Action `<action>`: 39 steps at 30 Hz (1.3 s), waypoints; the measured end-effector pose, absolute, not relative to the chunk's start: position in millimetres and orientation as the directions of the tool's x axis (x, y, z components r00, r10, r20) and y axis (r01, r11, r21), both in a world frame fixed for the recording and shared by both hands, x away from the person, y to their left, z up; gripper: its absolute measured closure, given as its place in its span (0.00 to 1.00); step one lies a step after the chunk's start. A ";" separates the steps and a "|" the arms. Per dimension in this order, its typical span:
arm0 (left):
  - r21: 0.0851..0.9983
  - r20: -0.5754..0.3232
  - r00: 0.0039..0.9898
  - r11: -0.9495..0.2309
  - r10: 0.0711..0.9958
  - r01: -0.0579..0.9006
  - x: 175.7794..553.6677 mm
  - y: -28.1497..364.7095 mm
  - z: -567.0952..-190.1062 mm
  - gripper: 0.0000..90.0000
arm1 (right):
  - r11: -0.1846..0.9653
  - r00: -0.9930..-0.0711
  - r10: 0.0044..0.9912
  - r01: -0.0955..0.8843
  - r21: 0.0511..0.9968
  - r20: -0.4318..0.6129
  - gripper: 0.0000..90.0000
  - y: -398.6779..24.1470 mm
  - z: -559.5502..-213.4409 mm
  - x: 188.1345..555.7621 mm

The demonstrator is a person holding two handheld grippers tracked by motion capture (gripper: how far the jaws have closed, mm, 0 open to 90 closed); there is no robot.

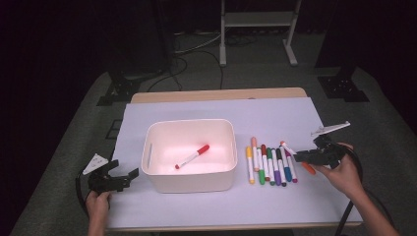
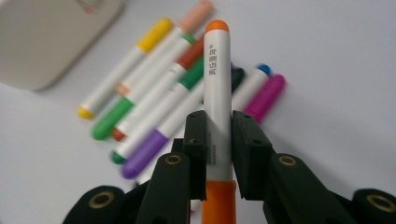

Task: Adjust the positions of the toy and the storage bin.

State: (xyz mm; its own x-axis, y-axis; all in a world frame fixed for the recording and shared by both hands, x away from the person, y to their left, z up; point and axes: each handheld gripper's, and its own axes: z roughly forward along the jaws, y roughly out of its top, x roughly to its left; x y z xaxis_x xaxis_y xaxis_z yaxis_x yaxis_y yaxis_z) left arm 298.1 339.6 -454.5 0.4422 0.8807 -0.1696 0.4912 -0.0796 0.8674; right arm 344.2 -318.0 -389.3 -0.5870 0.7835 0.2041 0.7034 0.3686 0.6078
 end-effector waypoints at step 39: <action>0.866 -0.177 0.449 -0.078 0.876 0.493 298.7 340.2 -454.7 0.00 | 0.560 -0.891 0.387 0.431 0.707 0.237 0.85 -158.1 -278.3 332.4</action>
